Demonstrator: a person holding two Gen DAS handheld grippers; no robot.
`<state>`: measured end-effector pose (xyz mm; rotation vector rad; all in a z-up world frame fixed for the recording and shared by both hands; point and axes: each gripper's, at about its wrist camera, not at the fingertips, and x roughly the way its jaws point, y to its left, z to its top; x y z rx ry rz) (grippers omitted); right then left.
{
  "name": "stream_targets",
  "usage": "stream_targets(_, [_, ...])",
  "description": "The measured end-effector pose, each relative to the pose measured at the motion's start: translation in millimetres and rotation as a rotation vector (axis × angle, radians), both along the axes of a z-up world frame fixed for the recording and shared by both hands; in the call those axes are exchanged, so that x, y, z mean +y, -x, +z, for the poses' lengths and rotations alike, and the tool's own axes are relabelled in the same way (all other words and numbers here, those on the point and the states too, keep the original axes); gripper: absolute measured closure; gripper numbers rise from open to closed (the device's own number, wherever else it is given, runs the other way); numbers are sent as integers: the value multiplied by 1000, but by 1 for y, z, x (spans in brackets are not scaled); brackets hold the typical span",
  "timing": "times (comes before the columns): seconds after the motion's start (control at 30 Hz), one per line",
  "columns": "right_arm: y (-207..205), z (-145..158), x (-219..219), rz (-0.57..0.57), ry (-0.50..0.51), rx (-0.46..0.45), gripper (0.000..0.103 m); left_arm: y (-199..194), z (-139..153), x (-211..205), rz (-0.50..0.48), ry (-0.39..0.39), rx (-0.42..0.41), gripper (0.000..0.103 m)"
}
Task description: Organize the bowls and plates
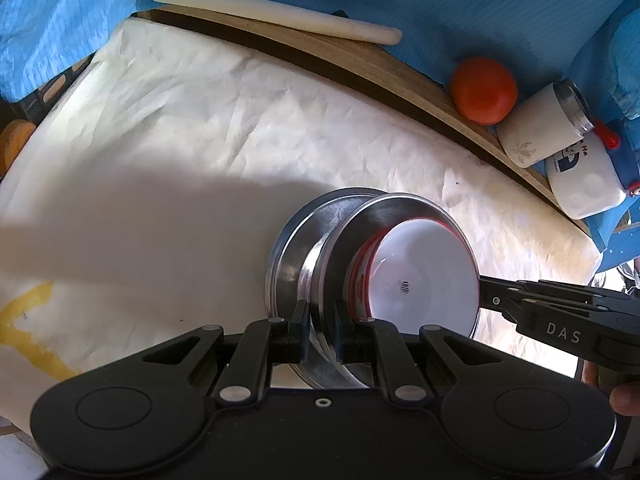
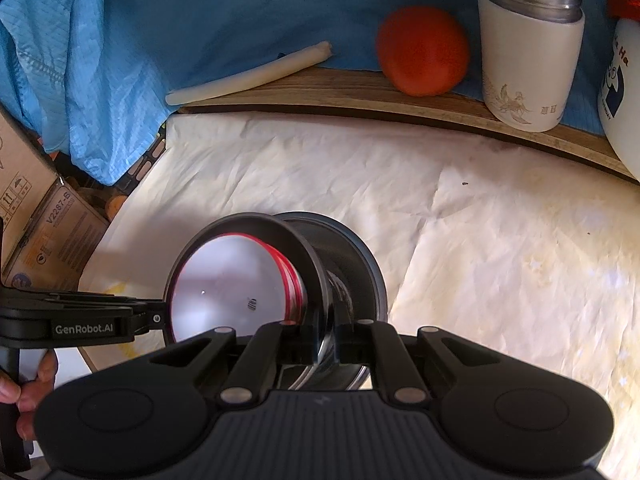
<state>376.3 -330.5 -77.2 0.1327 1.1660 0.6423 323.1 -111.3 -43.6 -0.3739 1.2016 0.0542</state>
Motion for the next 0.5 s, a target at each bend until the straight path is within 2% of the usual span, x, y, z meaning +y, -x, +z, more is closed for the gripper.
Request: stream_targets(0.5, [-2, -5, 0, -11, 5, 26, 95, -4, -6, 0, 4, 4, 17, 93])
